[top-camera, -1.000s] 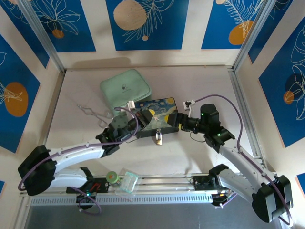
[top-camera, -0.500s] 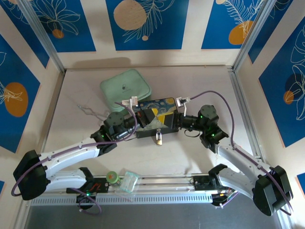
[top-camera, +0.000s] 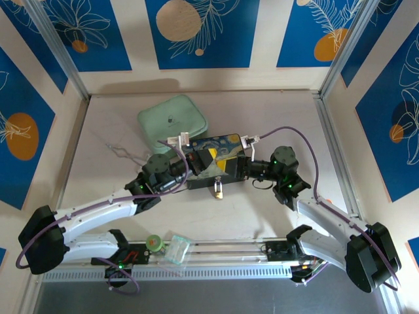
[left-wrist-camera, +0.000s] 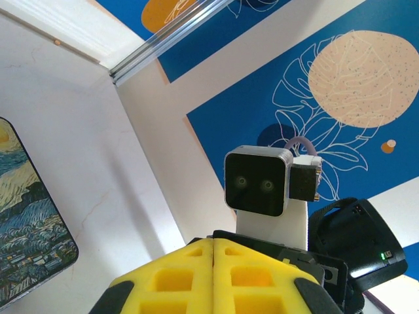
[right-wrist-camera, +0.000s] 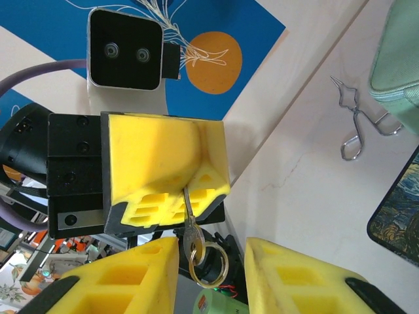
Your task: Unlock a padlock with a key
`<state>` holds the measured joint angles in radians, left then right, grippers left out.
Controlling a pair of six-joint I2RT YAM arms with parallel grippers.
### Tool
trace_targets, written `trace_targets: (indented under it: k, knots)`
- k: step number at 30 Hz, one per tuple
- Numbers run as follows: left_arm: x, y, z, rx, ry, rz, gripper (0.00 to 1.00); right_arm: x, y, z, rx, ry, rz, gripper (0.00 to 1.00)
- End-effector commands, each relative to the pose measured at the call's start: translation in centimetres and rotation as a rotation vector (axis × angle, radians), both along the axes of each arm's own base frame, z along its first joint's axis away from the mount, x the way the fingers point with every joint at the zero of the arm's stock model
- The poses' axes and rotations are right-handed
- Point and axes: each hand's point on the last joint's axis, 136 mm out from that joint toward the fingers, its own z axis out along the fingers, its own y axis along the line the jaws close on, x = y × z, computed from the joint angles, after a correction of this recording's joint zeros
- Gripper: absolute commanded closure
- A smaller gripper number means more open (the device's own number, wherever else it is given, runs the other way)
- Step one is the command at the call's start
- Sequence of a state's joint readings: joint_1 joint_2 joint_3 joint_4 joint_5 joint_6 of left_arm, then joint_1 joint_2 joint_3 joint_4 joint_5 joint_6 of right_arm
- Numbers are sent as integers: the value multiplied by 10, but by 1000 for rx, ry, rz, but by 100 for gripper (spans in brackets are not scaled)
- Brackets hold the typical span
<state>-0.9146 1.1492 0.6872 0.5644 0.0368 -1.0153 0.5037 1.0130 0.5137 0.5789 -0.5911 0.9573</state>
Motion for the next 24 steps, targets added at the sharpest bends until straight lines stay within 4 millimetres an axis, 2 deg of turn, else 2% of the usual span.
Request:
trace_targets:
  k: [1,5,17,24]
  knots:
    - [-3,-1,14,-20,-52,-4,100,-3,-1,9,24,-23,24,70]
    - [-1,1,11,-8,-43,8,100,-6,0,9,24,-26,45,76]
    - [0,1,8,-18,-33,13,100,-7,4,12,39,-23,71,76]
    - [0,-2,5,-26,-18,5,100,-5,3,9,40,-22,58,83]
